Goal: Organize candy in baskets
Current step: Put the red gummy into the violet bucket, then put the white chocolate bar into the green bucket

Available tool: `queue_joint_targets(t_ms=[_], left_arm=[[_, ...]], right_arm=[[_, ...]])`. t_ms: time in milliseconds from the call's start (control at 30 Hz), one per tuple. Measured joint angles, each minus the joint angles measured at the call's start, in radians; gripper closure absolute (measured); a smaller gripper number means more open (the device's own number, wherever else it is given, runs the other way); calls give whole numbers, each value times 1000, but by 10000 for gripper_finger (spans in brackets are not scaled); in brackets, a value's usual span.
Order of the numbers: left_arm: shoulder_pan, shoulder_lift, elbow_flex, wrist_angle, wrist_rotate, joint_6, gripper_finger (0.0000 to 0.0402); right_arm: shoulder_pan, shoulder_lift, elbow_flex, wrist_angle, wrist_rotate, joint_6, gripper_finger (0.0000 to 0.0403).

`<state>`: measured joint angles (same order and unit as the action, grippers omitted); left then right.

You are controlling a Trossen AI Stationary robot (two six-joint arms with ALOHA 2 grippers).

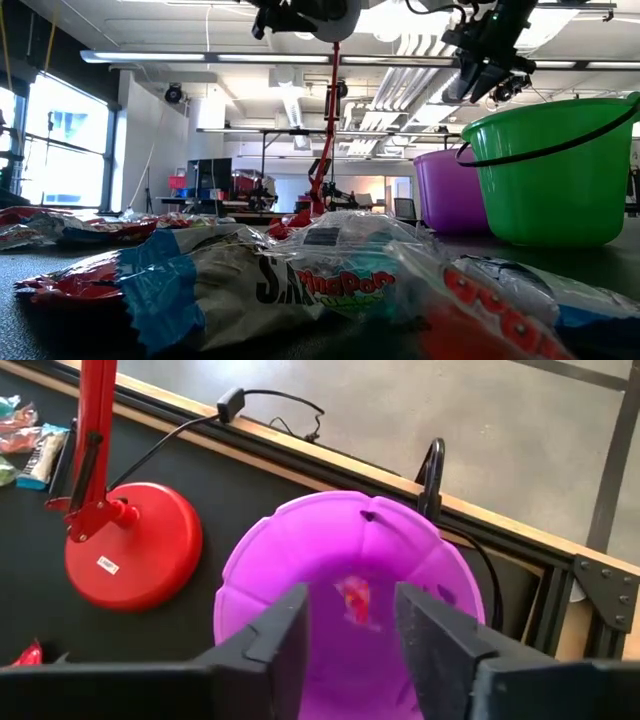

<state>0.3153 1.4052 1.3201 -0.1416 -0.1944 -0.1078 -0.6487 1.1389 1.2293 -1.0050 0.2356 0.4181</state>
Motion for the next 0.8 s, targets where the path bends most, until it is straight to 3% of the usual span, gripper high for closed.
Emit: queue_joint_targets(t_ms=[167, 367, 533, 700, 800], left_arm=[[8, 0, 0, -131, -1, -28, 238], [44, 0, 0, -521, -111, -32, 238], [95, 6, -76, -790, -132, -175, 238], [131, 8, -234, -787, -129, -313, 238], [152, 8, -313, -642, -94, -327, 238]], right_arm=[[0, 0, 0, 0, -25, -1, 235], [7, 0, 0, 1, -211, -43, 243], [27, -1, 0, 48, -337, -68, 256], [47, -2, 0, 138, -413, -68, 264], [50, -2, 0, 172, -427, -68, 265]])
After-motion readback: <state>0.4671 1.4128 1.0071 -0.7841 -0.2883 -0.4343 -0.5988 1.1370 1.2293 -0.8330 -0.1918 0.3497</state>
